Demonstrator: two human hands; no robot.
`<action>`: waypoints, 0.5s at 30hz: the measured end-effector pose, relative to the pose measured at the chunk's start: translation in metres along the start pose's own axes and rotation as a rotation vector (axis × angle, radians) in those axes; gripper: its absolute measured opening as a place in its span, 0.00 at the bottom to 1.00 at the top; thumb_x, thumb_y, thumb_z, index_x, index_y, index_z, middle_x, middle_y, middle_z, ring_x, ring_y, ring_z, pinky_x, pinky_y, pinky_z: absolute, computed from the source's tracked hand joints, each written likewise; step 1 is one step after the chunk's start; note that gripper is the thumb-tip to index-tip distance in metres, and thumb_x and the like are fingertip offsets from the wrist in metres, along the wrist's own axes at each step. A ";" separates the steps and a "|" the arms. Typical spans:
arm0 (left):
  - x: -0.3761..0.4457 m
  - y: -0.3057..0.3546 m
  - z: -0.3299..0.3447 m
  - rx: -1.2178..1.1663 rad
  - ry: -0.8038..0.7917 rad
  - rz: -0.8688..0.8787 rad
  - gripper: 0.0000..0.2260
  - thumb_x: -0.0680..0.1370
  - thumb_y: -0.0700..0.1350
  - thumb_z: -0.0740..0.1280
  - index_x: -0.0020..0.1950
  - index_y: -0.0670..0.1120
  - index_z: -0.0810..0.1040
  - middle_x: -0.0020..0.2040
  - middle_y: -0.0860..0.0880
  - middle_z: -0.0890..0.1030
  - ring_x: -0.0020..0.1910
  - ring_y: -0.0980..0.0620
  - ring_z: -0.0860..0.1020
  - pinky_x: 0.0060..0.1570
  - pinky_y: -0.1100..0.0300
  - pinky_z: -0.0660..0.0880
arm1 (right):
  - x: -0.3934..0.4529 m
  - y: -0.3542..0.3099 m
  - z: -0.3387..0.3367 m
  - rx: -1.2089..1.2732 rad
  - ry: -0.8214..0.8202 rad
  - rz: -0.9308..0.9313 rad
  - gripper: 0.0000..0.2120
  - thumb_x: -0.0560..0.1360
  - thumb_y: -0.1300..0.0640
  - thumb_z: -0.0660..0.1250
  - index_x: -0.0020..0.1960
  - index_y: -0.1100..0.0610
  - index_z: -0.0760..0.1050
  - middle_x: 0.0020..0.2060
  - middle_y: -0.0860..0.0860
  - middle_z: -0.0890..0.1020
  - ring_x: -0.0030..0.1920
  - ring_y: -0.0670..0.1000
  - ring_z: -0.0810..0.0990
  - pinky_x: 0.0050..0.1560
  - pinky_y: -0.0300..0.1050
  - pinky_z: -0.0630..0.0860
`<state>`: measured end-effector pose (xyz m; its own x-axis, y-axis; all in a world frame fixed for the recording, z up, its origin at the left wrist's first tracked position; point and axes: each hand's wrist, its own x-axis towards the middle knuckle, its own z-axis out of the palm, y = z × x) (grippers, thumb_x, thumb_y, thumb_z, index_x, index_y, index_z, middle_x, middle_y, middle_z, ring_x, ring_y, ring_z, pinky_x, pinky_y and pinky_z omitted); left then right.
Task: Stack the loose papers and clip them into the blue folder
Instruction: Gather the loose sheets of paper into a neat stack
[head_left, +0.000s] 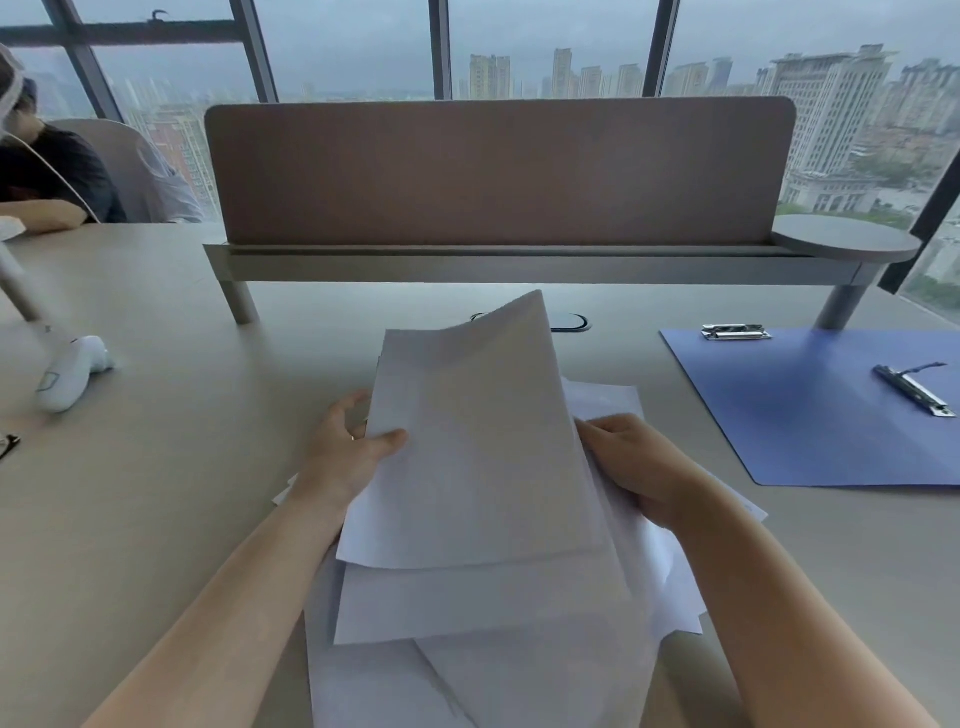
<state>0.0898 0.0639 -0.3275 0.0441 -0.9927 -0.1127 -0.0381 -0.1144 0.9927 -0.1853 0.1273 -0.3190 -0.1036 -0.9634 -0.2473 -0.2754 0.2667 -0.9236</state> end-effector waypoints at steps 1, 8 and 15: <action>0.002 0.000 -0.001 -0.008 0.012 -0.017 0.31 0.72 0.33 0.73 0.72 0.47 0.68 0.51 0.46 0.84 0.46 0.46 0.83 0.44 0.54 0.79 | -0.001 -0.001 -0.002 -0.004 -0.013 0.057 0.28 0.76 0.38 0.67 0.46 0.64 0.85 0.45 0.62 0.87 0.46 0.62 0.86 0.55 0.61 0.80; 0.006 0.003 -0.011 0.026 -0.008 -0.019 0.33 0.73 0.33 0.72 0.75 0.47 0.65 0.55 0.44 0.82 0.43 0.48 0.83 0.33 0.60 0.77 | -0.005 -0.005 -0.002 0.101 0.066 0.079 0.17 0.76 0.49 0.71 0.44 0.64 0.86 0.41 0.64 0.86 0.37 0.59 0.83 0.46 0.59 0.82; 0.000 0.001 -0.005 -0.022 -0.109 -0.026 0.17 0.75 0.31 0.67 0.62 0.42 0.78 0.55 0.42 0.84 0.45 0.45 0.84 0.40 0.55 0.80 | 0.003 0.000 -0.001 0.246 0.174 0.131 0.09 0.74 0.54 0.73 0.42 0.59 0.87 0.46 0.66 0.84 0.40 0.64 0.78 0.46 0.56 0.76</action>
<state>0.0950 0.0644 -0.3262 -0.0639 -0.9879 -0.1413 -0.0164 -0.1405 0.9899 -0.1871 0.1243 -0.3198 -0.2909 -0.8964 -0.3344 -0.0116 0.3528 -0.9356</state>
